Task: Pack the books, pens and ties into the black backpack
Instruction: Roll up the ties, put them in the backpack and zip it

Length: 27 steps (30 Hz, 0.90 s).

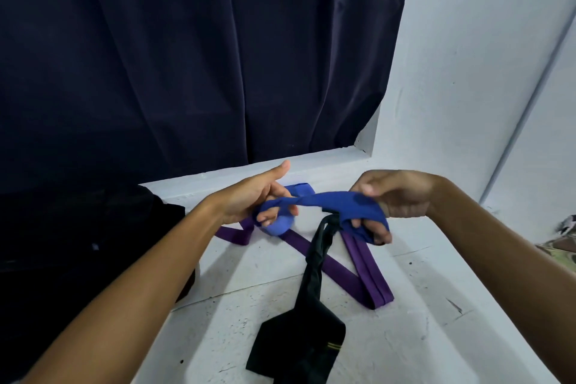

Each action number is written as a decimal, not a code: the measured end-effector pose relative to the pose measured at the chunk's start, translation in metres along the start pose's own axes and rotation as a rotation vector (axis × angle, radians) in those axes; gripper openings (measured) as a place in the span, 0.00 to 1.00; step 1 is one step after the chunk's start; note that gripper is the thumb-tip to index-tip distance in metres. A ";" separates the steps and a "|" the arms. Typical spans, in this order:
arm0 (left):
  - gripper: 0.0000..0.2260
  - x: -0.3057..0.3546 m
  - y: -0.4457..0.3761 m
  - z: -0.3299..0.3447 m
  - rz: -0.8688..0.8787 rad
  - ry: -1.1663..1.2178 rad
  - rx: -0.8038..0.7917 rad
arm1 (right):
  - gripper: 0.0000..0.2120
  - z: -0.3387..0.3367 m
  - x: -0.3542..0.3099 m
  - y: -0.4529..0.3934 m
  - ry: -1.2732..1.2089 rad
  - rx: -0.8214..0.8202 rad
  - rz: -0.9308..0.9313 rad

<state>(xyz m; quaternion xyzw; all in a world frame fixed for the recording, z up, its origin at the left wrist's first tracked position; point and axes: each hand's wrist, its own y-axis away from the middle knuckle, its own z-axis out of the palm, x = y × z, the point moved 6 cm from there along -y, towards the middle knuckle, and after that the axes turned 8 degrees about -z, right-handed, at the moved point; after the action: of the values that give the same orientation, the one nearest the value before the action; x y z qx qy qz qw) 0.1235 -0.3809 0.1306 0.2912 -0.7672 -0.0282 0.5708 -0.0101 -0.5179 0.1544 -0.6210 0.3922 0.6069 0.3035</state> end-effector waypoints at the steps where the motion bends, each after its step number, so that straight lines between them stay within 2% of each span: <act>1: 0.43 -0.006 -0.003 -0.002 0.000 0.012 -0.005 | 0.25 -0.004 -0.001 0.004 -0.062 -0.005 -0.050; 6: 0.45 -0.035 -0.020 -0.018 -0.088 0.081 0.016 | 0.31 -0.022 -0.014 0.014 -0.235 0.050 -0.236; 8: 0.45 -0.034 -0.021 -0.023 -0.112 0.088 0.012 | 0.33 -0.020 -0.023 0.015 -0.326 0.002 -0.322; 11: 0.42 -0.011 -0.016 -0.036 -0.060 0.125 0.010 | 0.31 -0.022 -0.048 0.022 -0.569 -0.087 -0.499; 13: 0.38 0.012 -0.007 -0.044 0.021 0.244 -0.011 | 0.31 -0.021 -0.071 0.032 -0.671 -0.056 -0.587; 14: 0.36 0.024 0.000 -0.048 0.070 0.304 -0.024 | 0.30 -0.022 -0.081 0.036 -0.671 0.014 -0.605; 17: 0.31 0.044 0.011 -0.060 0.145 0.453 -0.040 | 0.30 -0.035 -0.093 0.051 -0.425 0.527 -0.605; 19: 0.30 0.041 0.002 -0.073 0.069 0.274 0.168 | 0.31 -0.033 -0.095 0.053 -0.401 0.643 -0.594; 21: 0.24 0.044 -0.001 -0.083 0.013 -0.013 0.511 | 0.32 -0.029 -0.091 0.046 -0.434 0.634 -0.560; 22: 0.19 0.050 -0.001 -0.079 0.061 -0.040 0.598 | 0.32 -0.026 -0.089 0.041 -0.447 0.624 -0.534; 23: 0.15 0.060 0.001 -0.069 0.160 0.009 0.603 | 0.33 -0.024 -0.086 0.036 -0.460 0.609 -0.511; 25: 0.08 0.083 0.008 -0.033 0.410 0.096 0.471 | 0.34 -0.021 -0.084 0.027 -0.490 0.569 -0.491; 27: 0.09 0.095 0.010 0.003 0.575 0.189 0.341 | 0.35 -0.018 -0.085 0.022 -0.526 0.549 -0.498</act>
<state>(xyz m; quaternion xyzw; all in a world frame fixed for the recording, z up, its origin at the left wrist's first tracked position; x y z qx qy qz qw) 0.0995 -0.4186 0.2151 0.1558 -0.7553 0.2894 0.5669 -0.0154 -0.5341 0.2425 -0.4178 0.2869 0.5262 0.6828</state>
